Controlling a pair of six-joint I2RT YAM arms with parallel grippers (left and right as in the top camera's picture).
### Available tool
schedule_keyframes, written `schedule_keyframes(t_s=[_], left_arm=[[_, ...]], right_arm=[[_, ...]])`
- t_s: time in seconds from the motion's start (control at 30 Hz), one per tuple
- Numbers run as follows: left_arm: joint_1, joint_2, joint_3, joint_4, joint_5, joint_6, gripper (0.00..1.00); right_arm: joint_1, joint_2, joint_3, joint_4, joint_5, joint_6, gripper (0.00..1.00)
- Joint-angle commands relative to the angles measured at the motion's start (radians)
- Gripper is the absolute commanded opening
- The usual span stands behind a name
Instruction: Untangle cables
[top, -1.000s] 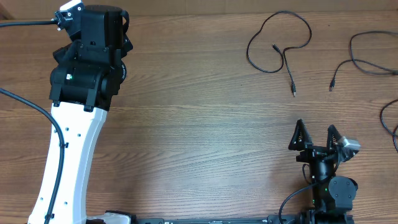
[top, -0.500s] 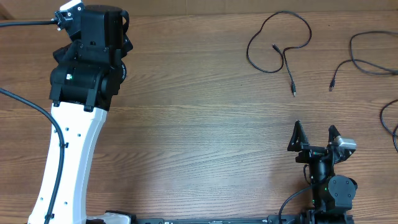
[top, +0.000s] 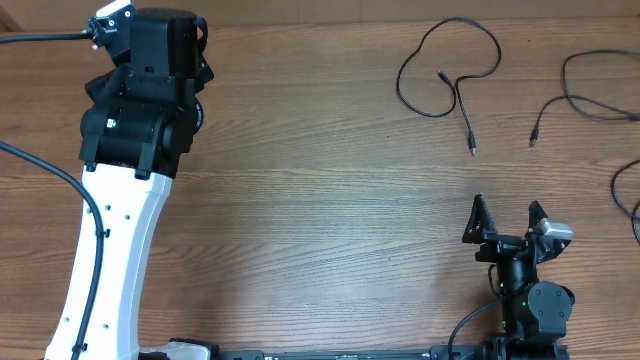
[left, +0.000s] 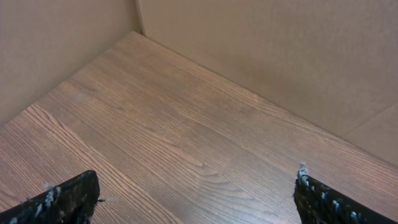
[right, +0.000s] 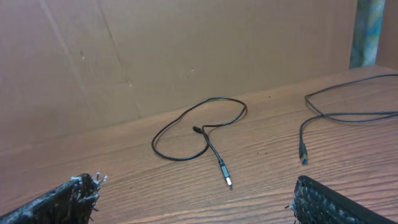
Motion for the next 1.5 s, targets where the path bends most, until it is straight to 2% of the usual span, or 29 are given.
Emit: schedule_keyframes(t_s=[0.0,1.33,1.47], left_arm=[[-0.001,0.004,0.018,-0.001,-0.021,-0.006,0.99],[-0.001,0.004,0.018,-0.001,-0.021,-0.006,1.00],[-0.001,0.003,0.019,-0.016,-0.019,0.041,1.00]], right_arm=[[0.005,-0.012,-0.010,0.006,0.006,-0.008,1.00],[0.013,-0.012,-0.010,0.006,0.006,-0.008,1.00],[0.013,-0.012,-0.010,0.006,0.006,-0.008,1.00]])
